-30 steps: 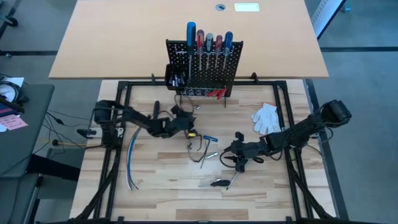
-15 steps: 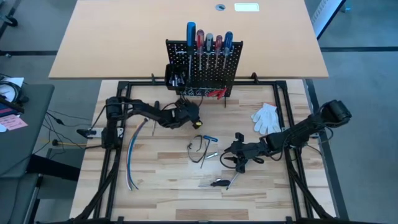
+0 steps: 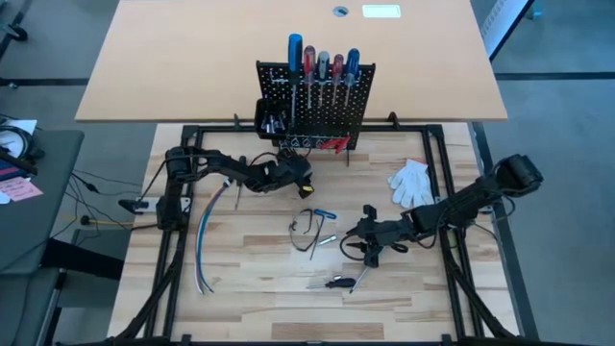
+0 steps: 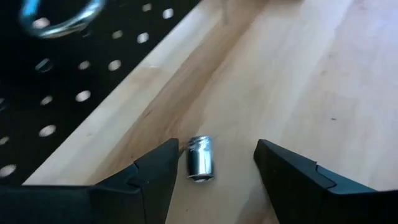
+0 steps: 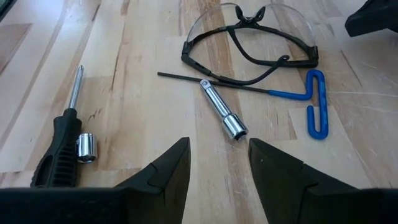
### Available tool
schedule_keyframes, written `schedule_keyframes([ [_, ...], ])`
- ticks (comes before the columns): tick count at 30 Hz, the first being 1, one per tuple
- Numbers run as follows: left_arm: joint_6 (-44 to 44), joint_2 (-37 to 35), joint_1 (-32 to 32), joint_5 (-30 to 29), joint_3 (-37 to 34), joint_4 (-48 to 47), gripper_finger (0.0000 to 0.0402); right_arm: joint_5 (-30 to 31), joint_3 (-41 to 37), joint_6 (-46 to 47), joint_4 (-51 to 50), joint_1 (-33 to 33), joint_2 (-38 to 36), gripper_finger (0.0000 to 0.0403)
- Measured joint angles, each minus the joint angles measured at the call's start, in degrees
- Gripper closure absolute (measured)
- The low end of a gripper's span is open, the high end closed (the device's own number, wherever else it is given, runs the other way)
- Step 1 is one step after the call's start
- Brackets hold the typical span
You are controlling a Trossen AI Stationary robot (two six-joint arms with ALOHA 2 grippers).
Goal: Hang tools onto peg board
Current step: Put the top silver socket into the black bin on the black pegboard
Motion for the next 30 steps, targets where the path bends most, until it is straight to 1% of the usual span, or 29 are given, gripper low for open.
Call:
schedule_keyframes([
  [4, 2.6, 0.0, -0.1, 3.7, 0.0, -0.9, 0.0185, 0.0, 0.0, 0.0, -0.1, 0.0, 0.0, 0.0232],
  [7, 3.4, 0.0, -0.5, 4.1, 0.1, -1.7, 0.0186, 0.0, 0.0, 0.0, -0.1, 0.0, 0.0, 0.0232],
  [9, 4.1, 0.0, -0.9, 4.4, 0.1, -2.2, 0.0195, 0.0, 0.0, 0.0, -0.1, 0.0, 0.0, 0.0232],
  [12, 5.3, -0.1, -1.5, 5.8, 0.1, -3.2, 0.0220, 0.0, 0.0, 0.0, -0.1, 0.0, 0.0, 0.0232],
  [16, 5.4, -0.1, -2.5, 6.7, 0.1, -4.8, 0.0266, 0.0, 0.0, 0.0, -0.1, 0.0, 0.0, 0.0232],
  [23, 5.2, -0.1, -4.4, 7.1, 0.1, -6.9, 0.0340, 0.0, 0.0, 0.0, -0.1, 0.0, 0.0, 0.0232],
  [26, 4.3, -1.0, -5.6, 8.3, 0.0, -8.3, 0.0356, 0.0, 0.0, 0.0, -0.1, 0.0, 0.0, 0.0232],
  [30, 4.9, -4.7, -8.2, 10.2, -0.1, -13.0, 0.0354, 0.0, 0.0, 0.0, -0.1, 0.0, 0.0, 0.0232],
])
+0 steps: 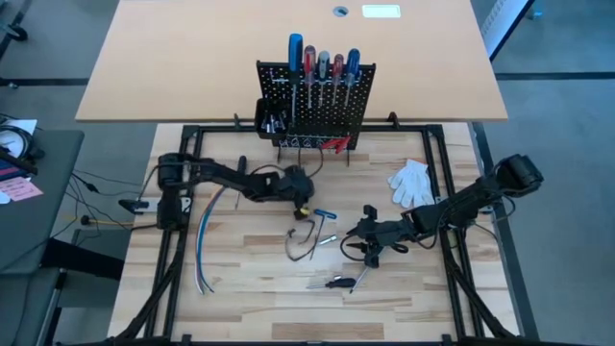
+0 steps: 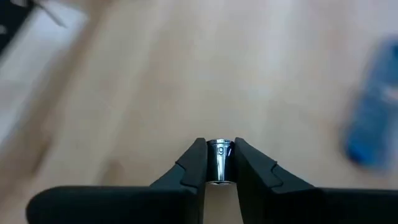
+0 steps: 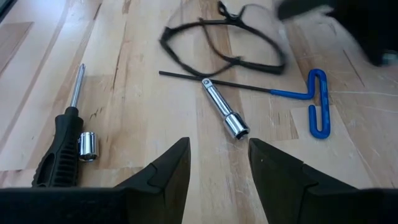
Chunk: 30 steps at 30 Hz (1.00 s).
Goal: Hang tools onto peg board
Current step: Put the top silver socket into the black bin on the black pegboard
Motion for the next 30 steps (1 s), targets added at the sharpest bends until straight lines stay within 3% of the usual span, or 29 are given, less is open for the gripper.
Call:
schedule_keyframes([
  [4, 1.0, -6.4, -3.6, -0.1, -0.4, -7.4, 0.0351, 0.0, 0.0, 0.0, 0.0, 0.0, 0.0, 0.0232],
  [12, 3.8, -22.7, -15.6, -3.6, -0.2, -13.2, 0.0350, 0.0, 0.0, 0.0, 0.0, 0.0, 0.0, 0.0232],
  [14, 5.4, -26.9, -18.9, -9.3, -0.2, -10.8, 0.0350, 0.0, 0.0, 0.0, 0.0, 0.0, 0.0, 0.0232],
  [18, 10.2, -33.3, -23.2, -26.3, -0.2, -2.7, 0.0350, 0.0, 0.0, 0.0, 0.2, 0.0, 0.0, 0.0232],
  [22, 14.9, -38.6, -21.7, -41.8, 0.0, 6.1, 0.0350, 0.0, 0.0, 0.0, 0.6, -0.5, 0.0, 0.0232],
  [25, 15.9, -40.8, -17.4, -43.2, 2.0, 3.8, 0.0350, 0.0, 0.0, 0.0, 0.5, -0.5, 0.0, 0.0232],
  [30, 9.7, -40.4, -7.9, -41.2, 8.9, -9.3, 0.0350, 0.0, 0.0, 0.0, 0.5, -0.5, 0.0, 0.0232],
])
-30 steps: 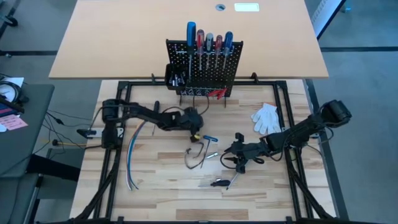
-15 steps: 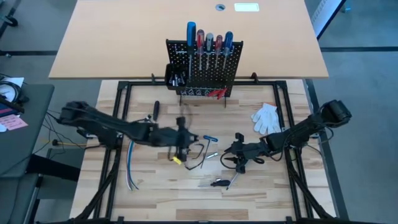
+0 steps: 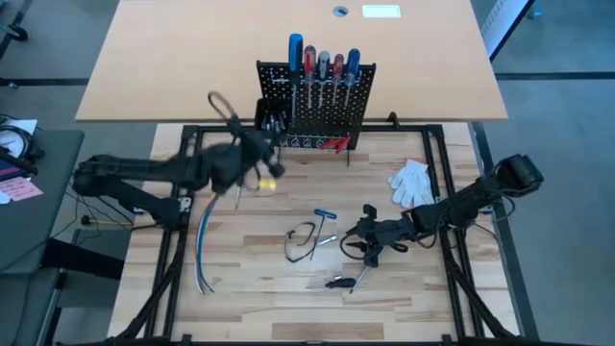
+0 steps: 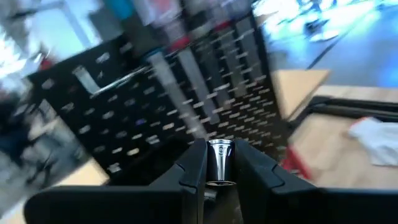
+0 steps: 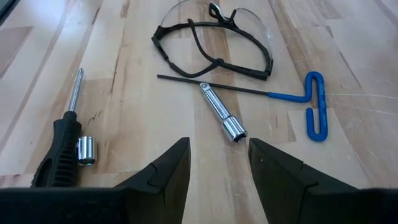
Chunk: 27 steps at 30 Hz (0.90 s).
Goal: Hang tools onto peg board
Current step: Put the top silver socket into the black bin on the black pegboard, then put the silver extension bar into the black bin on the black pegboard
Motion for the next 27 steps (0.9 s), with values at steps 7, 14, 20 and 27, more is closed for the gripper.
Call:
schedule_keyframes([
  [7, -12.1, 1.4, 9.5, 5.7, 7.2, -16.5, 0.0348, 0.0, 0.0, 0.0, -0.6, 0.1, 0.0, 0.0232],
  [14, -14.8, 2.0, 13.0, 12.9, 7.4, -17.8, 0.0326, 0.0, 0.0, 0.0, -0.5, 0.1, 0.0, 0.0232],
  [20, -14.7, 5.0, 14.2, 12.9, 7.4, -20.0, 0.0321, 0.0, 0.0, 0.0, -0.4, 0.1, 0.0, 0.0232],
  [27, -14.0, 5.5, 14.7, 12.9, 7.4, -19.4, 0.0289, 0.0, 0.0, 0.0, -0.4, 0.1, 0.0, 0.0232],
])
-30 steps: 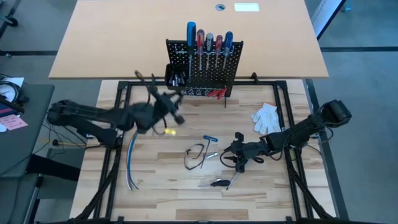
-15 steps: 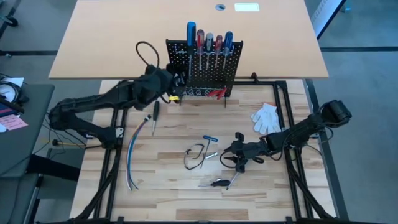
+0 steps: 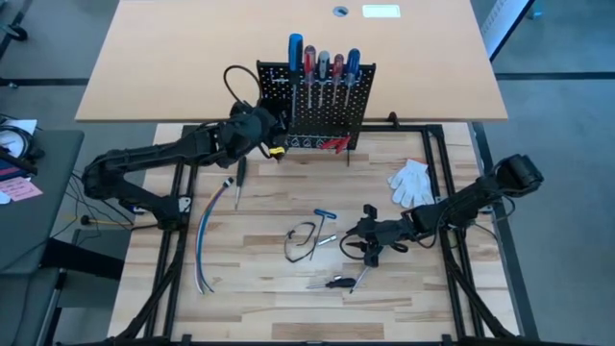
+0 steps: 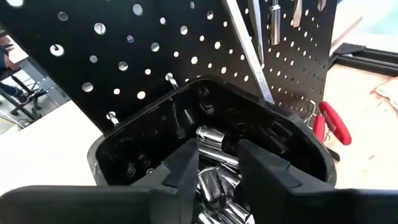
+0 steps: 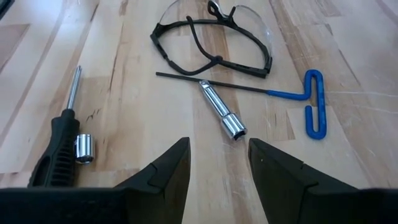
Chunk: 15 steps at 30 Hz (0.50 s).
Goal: Hang tools onto peg board
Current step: Put the silver extension bar into the black bin on the black pegboard
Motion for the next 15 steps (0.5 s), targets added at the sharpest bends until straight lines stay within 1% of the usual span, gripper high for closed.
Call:
schedule_keyframes([
  [4, 1.2, -1.3, 0.0, 0.0, 0.0, -0.4, 0.0243, 0.0, 0.0, 0.0, 0.0, 0.0, 0.0, 0.0232],
  [8, 0.9, -3.1, -0.9, 0.0, 2.8, -3.0, 0.0206, 0.0, 0.0, 0.0, 0.0, 0.0, 0.0, 0.0232],
  [11, 0.9, -4.7, -3.4, -0.2, 5.4, -5.0, 0.0198, 0.0, 0.0, -0.3, 0.0, 0.0, 0.0, 0.0232],
  [15, 2.4, -7.1, -9.7, -0.7, 6.2, -5.5, 0.0197, 0.0, 0.0, -0.8, 0.0, 0.2, 0.0, 0.0232],
])
